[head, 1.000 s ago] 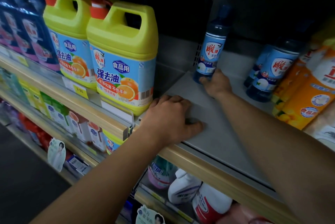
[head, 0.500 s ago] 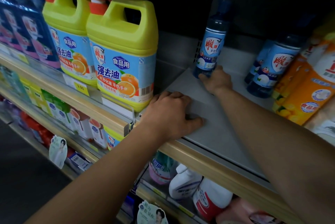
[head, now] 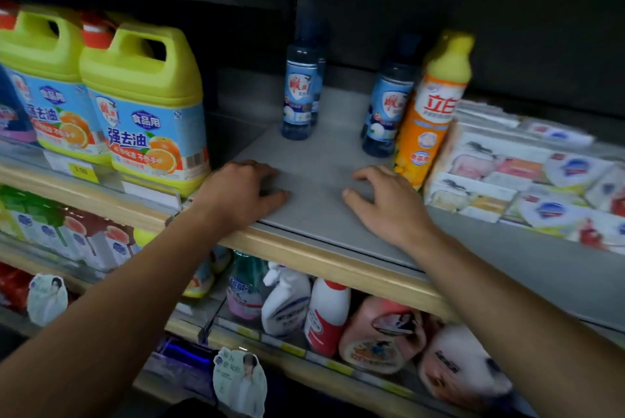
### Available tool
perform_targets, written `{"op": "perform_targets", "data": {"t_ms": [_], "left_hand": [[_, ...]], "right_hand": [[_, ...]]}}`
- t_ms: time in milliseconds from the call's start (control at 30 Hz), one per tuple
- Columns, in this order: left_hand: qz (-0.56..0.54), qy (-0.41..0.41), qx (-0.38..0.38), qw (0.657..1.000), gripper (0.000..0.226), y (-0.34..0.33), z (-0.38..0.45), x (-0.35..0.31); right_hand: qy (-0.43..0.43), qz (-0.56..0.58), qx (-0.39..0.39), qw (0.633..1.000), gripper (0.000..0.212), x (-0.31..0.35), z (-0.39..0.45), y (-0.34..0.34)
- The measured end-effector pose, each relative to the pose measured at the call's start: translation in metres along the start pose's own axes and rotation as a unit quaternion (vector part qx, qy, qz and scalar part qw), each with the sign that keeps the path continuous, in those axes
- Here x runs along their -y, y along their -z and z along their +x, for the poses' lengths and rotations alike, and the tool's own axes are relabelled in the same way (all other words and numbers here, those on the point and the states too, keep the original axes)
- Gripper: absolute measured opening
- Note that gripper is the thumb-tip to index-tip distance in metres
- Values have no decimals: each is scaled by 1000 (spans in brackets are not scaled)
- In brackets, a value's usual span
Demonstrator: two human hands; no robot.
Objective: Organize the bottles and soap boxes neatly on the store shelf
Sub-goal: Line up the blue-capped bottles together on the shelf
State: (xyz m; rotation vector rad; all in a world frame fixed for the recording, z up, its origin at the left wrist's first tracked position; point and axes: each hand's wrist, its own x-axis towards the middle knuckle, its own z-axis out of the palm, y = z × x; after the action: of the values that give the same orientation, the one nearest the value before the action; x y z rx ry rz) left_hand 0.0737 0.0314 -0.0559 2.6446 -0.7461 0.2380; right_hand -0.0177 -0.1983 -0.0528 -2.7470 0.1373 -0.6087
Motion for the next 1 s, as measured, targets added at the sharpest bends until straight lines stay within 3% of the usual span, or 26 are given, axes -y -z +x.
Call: {"op": "perform_targets", "data": {"t_ms": [167, 300, 467, 567, 700, 1000], "left_hand": [[-54, 9, -22, 998, 48, 3, -1, -23], [-71, -13, -36, 997, 44, 4, 13, -50], [-100, -24, -56, 993, 42, 7, 37, -72], [-109, -25, -68, 991, 41, 8, 56, -80], [-152, -28, -81, 985, 39, 6, 93, -90], [-283, -27, -94, 954, 56, -17, 200, -142]], "right_hand": [[-15, 6, -157, 987, 35, -29, -25, 62], [-45, 43, -243, 968, 44, -47, 2, 105], [-67, 85, -230, 967, 62, -44, 61, 127], [-59, 88, -214, 971, 51, -39, 84, 122], [-42, 86, -253, 963, 42, -46, 90, 105], [-35, 103, -270, 957, 45, -53, 92, 94]]}}
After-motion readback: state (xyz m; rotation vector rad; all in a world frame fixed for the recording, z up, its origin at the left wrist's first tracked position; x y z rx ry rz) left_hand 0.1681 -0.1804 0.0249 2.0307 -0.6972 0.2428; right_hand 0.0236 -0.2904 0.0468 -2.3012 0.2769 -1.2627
